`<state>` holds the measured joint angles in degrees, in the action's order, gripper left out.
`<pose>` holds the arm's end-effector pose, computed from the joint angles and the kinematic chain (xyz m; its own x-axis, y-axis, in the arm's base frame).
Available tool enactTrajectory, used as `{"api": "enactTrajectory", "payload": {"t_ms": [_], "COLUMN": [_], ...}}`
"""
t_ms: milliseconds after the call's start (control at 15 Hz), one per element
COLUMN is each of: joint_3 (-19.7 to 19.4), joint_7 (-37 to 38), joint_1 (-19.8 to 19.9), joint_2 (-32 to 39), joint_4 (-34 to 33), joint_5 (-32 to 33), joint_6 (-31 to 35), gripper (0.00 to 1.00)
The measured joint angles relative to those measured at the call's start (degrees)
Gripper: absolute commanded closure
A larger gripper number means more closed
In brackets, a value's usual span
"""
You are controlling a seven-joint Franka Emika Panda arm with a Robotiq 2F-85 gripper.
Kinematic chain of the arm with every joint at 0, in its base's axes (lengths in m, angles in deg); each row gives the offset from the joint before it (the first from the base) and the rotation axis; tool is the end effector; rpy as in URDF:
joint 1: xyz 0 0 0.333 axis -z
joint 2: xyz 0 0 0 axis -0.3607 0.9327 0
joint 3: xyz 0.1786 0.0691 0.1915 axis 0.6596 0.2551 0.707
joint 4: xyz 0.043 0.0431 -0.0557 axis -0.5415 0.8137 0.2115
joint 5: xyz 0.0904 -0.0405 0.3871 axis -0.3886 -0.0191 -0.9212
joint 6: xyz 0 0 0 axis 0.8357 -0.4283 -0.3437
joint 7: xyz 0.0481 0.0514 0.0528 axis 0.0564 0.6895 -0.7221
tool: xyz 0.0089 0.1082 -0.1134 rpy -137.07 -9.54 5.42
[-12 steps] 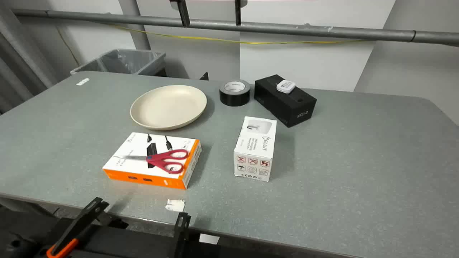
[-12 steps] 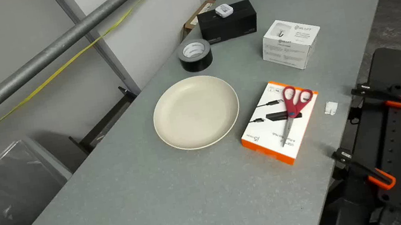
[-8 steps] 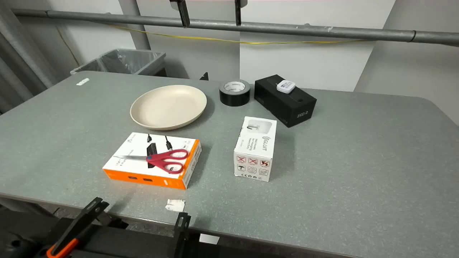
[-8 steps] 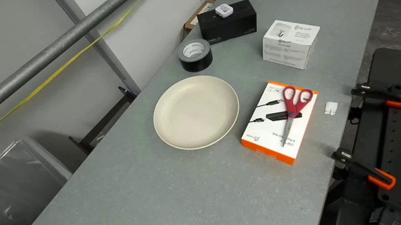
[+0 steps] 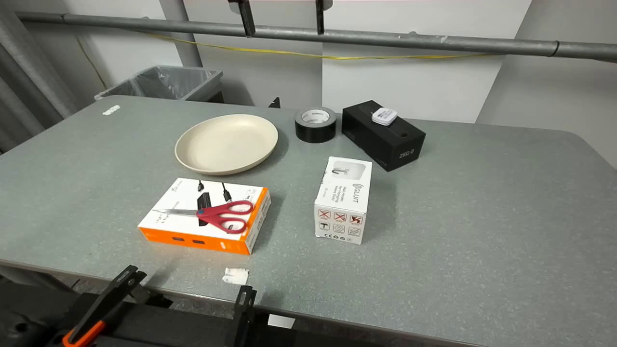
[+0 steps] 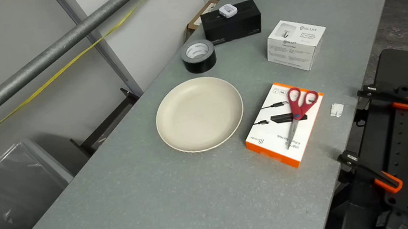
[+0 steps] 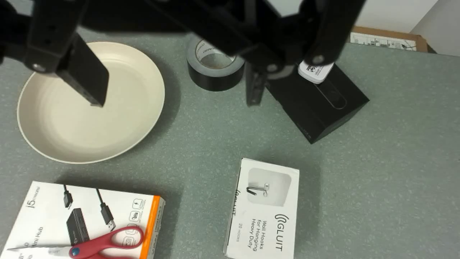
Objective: Place the black masking tape on the white plate
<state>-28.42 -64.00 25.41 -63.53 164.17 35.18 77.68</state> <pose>0.4582 -0.1281 0.3344 0.9883 0.1111 0.1048 0.1047 -0.9924 0.0643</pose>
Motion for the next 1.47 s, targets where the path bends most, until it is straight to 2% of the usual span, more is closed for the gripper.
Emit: {"api": "enactTrajectory", "payload": {"t_ms": [467,600,867,1067,1467], "joint_3": [0.20,1.12,4.65,5.94,5.98], "joint_7": [0.13,0.90,5.49,8.05,8.11], "joint_1": [-0.05,-0.44,-0.99,-0.99,-0.96], "joint_2": [0.27,3.42,15.19,22.46,23.89], "joint_4": [-0.99,-3.02,-8.44,-13.02,-14.65], "joint_5": [-0.24,-1.21,-1.49,-1.72,-1.78], "joint_6": [0.47,2.47,7.70,7.92,7.81], "gripper": [0.00,0.00,0.00,0.00,0.00]}}
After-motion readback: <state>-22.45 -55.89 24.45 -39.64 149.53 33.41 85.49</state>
